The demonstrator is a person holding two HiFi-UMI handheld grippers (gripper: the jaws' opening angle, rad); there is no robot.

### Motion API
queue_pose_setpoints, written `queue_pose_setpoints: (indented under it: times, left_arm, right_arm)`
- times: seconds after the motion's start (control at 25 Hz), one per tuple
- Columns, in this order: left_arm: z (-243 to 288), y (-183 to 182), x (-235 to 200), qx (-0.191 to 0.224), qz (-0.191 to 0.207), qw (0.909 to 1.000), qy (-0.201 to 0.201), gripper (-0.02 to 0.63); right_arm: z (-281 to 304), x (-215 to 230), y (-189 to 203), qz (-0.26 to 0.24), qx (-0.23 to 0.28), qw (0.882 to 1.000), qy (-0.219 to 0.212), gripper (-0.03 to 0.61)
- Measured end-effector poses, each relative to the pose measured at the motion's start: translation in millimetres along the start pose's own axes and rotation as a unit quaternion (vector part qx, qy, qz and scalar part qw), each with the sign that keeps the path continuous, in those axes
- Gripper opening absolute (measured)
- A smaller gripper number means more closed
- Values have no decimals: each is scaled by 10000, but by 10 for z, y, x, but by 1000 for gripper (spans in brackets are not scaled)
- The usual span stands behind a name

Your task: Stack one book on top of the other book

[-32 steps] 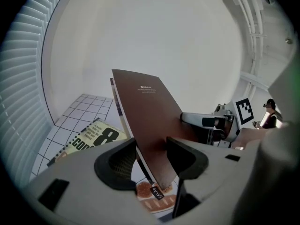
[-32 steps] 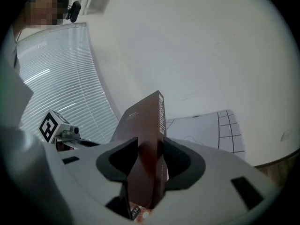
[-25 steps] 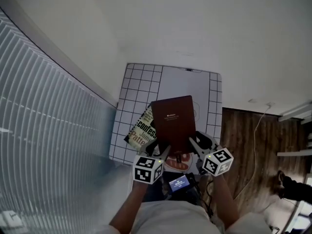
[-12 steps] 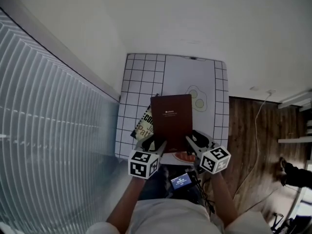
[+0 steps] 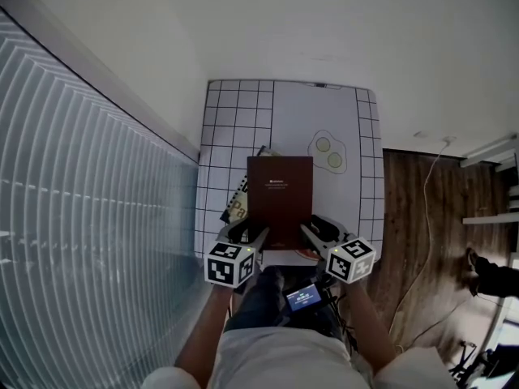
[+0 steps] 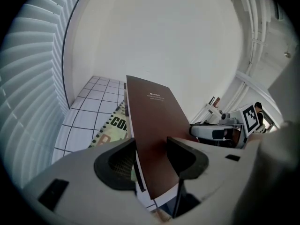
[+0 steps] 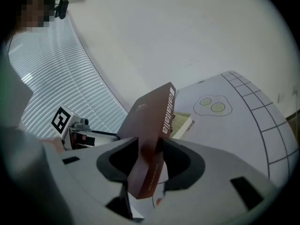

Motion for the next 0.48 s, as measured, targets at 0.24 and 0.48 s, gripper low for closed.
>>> queue_pose_setpoints:
  times: [0.24, 0.48]
  left_arm:
    - [7, 14, -79, -77, -42, 10000, 5, 199]
    - [59, -18, -206, -108, -103, 9999, 69, 199]
  right_arm:
    - [35, -43, 139, 88, -164, 9998, 84, 161]
    - [98, -49, 205, 220, -255, 9994, 82, 163]
Point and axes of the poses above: the fingertips, and each gripper's own axes: z forward along the fingers, x to its right, y out of its underside, the point moved 9 cm from there along -z, backward along the fingers, and after that the axes turned 12 degrees about y, right-handed, at the moved point
